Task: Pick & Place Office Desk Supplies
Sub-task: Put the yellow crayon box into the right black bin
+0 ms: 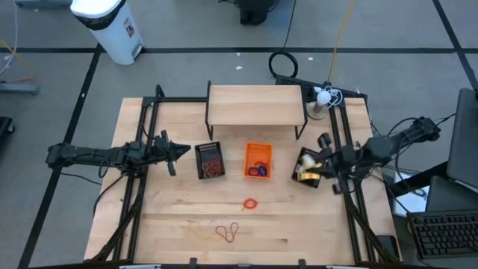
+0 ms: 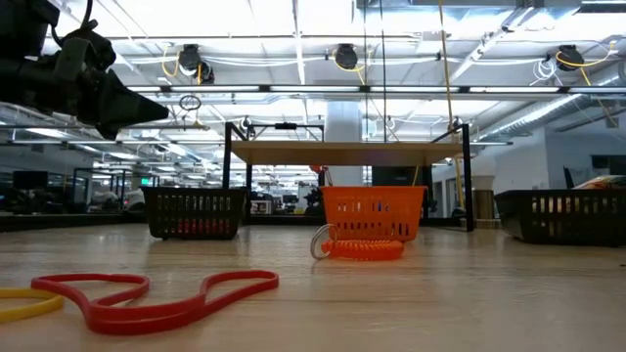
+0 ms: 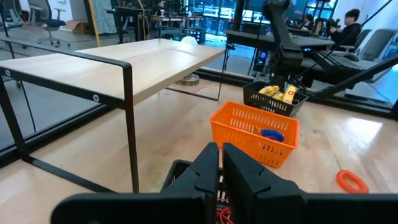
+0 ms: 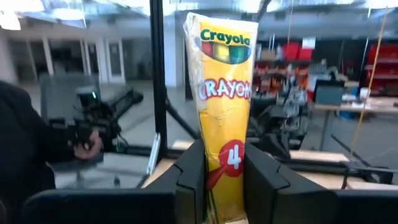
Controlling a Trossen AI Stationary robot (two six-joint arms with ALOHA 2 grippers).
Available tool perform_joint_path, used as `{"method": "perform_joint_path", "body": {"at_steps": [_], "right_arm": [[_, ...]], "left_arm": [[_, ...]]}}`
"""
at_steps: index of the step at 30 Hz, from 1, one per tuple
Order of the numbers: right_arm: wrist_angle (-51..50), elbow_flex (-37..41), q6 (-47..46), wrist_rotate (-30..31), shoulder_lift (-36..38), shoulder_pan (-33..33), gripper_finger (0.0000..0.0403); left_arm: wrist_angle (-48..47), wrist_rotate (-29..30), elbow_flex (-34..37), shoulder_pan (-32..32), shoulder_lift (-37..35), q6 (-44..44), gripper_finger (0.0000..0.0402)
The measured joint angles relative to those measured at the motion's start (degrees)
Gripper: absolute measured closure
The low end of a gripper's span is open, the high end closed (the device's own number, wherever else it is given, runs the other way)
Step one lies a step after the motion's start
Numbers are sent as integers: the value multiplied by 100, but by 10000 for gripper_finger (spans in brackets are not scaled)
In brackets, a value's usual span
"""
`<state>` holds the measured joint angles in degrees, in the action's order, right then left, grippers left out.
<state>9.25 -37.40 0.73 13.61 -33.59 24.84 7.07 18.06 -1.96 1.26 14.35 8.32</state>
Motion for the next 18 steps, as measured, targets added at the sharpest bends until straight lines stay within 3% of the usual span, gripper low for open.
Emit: {"method": "perform_joint_path", "body": {"at_steps": [7, 18], "right_arm": [[-10, 985, 43, -17, 1499, -52, 328], [89, 2096, 197, -141, 2782, -50, 331]], "left_arm": [[31, 2, 0, 0, 0, 142, 380], [44, 4, 0, 0, -1, -375, 380]]}}
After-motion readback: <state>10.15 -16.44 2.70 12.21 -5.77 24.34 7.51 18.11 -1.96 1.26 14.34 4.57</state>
